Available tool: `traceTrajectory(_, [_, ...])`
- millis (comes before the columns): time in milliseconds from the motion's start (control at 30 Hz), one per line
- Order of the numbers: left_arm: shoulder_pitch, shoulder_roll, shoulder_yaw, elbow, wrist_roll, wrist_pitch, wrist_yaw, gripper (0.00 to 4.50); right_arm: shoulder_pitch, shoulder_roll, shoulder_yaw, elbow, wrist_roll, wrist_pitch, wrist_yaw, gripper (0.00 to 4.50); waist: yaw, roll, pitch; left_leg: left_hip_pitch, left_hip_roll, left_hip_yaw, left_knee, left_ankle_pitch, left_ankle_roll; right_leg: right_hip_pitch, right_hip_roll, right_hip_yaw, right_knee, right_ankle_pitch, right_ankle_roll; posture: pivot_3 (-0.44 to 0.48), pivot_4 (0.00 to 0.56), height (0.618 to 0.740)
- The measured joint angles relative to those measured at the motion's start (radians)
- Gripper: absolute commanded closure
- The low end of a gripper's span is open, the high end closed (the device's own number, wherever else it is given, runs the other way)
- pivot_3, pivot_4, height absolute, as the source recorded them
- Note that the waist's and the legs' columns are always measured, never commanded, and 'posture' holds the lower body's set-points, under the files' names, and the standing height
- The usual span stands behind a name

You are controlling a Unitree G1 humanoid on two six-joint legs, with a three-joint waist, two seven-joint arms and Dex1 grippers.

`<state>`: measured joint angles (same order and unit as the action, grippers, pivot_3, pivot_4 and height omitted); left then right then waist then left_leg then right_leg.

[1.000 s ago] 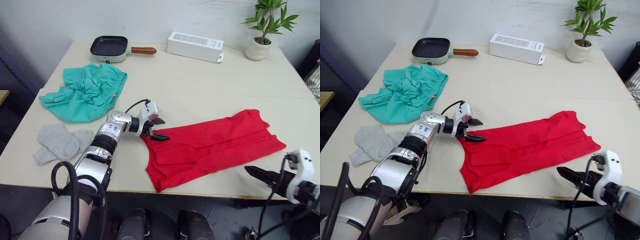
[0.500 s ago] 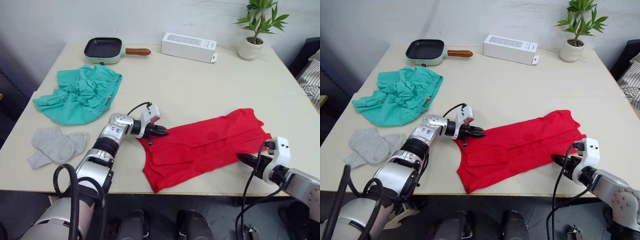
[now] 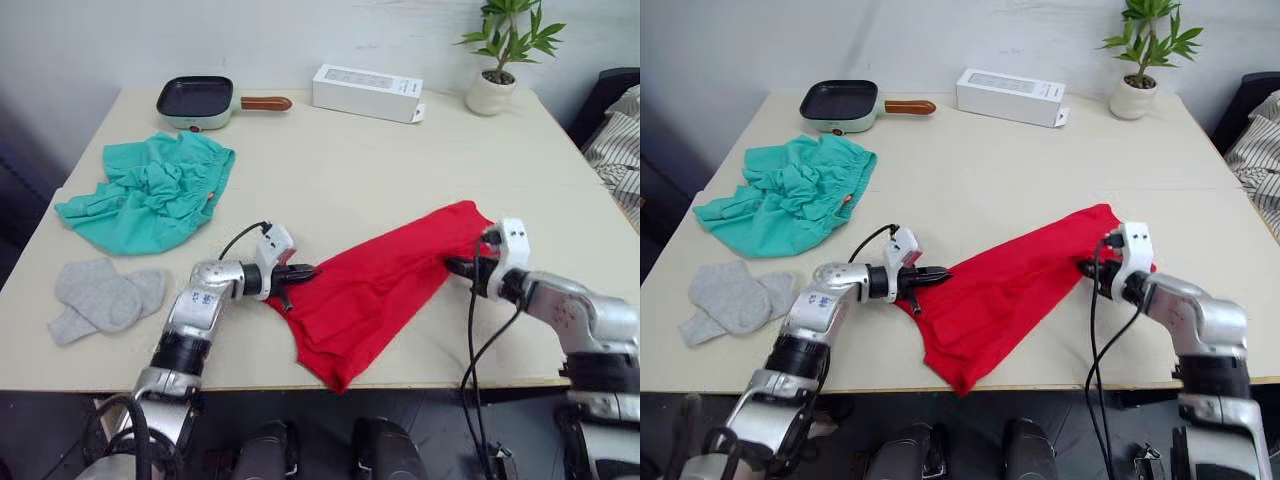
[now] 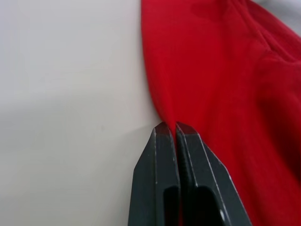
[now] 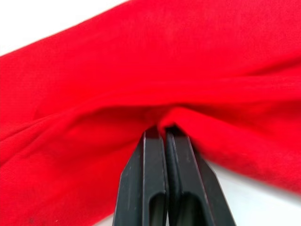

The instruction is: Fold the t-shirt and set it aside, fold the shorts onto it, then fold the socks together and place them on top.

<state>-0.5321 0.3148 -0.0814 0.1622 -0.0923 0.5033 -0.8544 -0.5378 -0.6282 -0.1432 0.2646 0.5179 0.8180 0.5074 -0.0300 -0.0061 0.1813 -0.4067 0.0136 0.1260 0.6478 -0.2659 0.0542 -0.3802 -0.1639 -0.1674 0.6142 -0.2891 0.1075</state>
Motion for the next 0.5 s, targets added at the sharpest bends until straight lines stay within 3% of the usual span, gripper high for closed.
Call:
traceTrajectory(267, [0.184, -0.068, -0.003, -0.398, -0.026, 0.265, 0.225, 4.49, -0.269, 0.023, 0.151, 0.461, -0.231, -0.351, 0.171, 4.50, 0.004, 0.000, 0.000, 0.000, -0.002, 0.000, 0.001, 0.000, 0.001, 0.002, 0.001, 0.001, -0.002, 0.001, 0.002, 0.000, 0.150, 0.740])
traceTrajectory(467, [0.218, -0.080, -0.041, -0.505, -0.062, 0.359, 0.283, 4.49, -0.363, 0.040, 0.162, 0.648, -0.299, -0.466, 0.233, 4.50, 0.003, 0.000, 0.000, 0.000, -0.001, 0.000, 0.000, 0.000, 0.001, 0.002, 0.001, 0.001, -0.002, 0.001, 0.002, 0.000, 0.150, 0.740])
traceTrajectory(500, [0.218, -0.073, -0.043, -0.505, -0.069, 0.361, 0.281, 4.28, -0.368, 0.039, 0.159, 0.653, -0.301, -0.461, 0.244, 4.50, 0.003, 0.000, 0.000, 0.000, -0.001, 0.000, 0.000, 0.000, 0.001, 0.002, 0.000, 0.001, -0.002, 0.001, 0.002, 0.000, 0.150, 0.740])
